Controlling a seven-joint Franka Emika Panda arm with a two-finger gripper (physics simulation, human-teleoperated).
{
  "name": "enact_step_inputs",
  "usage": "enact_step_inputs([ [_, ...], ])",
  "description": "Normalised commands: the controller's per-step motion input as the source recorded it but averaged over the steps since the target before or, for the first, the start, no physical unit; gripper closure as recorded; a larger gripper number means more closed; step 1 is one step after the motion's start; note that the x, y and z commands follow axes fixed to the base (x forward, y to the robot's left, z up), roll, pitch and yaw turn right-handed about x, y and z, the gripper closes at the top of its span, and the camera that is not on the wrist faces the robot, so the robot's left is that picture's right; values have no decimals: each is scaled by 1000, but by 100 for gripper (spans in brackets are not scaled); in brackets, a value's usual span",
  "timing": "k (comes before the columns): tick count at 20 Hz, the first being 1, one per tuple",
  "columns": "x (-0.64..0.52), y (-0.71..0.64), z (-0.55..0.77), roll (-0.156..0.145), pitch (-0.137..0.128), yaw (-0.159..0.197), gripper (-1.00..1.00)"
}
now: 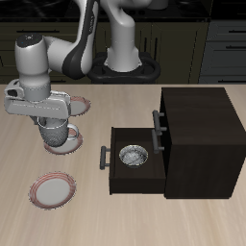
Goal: Place the porcelain mug that is on the plate onto the nearest plate relative to the robot
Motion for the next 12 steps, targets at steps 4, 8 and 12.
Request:
enact_step_inputs([
  [4,54,-27,85,-7,-8,-16,100],
  [8,-249,104,435,6,-80,-13,100],
  [12,-274,155,386,28,-55,-25,100],
])
